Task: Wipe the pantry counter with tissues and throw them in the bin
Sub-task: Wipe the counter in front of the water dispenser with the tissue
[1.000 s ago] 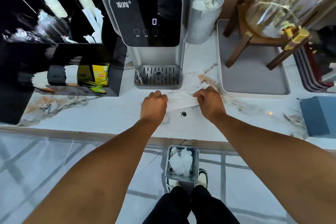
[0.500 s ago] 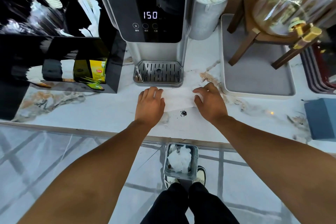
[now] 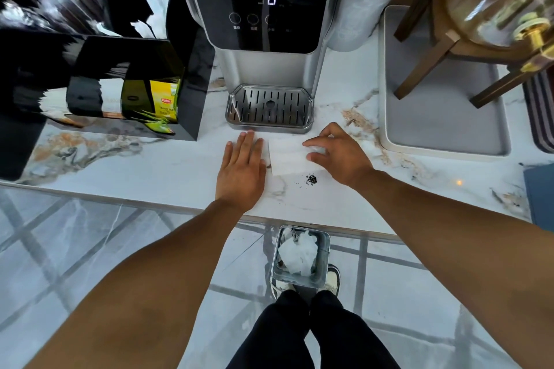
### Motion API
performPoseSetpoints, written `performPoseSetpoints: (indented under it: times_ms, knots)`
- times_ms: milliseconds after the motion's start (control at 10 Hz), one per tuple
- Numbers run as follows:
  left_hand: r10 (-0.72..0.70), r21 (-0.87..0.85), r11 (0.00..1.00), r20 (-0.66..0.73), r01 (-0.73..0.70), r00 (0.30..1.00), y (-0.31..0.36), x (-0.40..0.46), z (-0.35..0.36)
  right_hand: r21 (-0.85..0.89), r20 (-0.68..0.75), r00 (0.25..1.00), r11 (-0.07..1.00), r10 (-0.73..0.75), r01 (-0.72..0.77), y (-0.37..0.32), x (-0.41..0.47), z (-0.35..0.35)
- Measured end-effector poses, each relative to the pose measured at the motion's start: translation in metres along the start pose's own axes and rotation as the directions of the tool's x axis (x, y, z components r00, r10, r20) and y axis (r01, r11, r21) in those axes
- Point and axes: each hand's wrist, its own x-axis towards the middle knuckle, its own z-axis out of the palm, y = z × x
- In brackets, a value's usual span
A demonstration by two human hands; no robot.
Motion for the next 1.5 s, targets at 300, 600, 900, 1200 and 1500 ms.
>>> performPoseSetpoints:
  times_ms: [300,600,900,1200,1500]
  knots:
    - [0.008,-0.016,1.000,-0.055,-0.009,0.998,-0.006,0.000,0.011,0.061,-0.090,0.996,0.998,-0.029,0.034,0.006,0.013,0.002]
    - [0.003,-0.004,1.000,-0.067,-0.003,0.998,-0.005,-0.001,0.010,0.189,-0.069,0.995,0.978,-0.073,0.085,0.002,-0.004,0.019]
    - [-0.004,0.004,1.000,-0.064,0.004,0.998,-0.005,-0.001,0.010,0.259,0.000,0.998,0.964,-0.068,0.066,-0.005,-0.044,0.029]
    - [-0.002,-0.002,1.000,-0.069,0.002,0.998,-0.004,-0.001,0.011,0.312,0.042,0.996,0.948,-0.080,0.063,-0.008,-0.083,0.042]
    - [-0.009,-0.005,1.000,-0.060,0.008,0.998,-0.005,-0.001,0.010,0.310,0.100,0.993,0.950,-0.067,0.033,-0.009,-0.109,0.049]
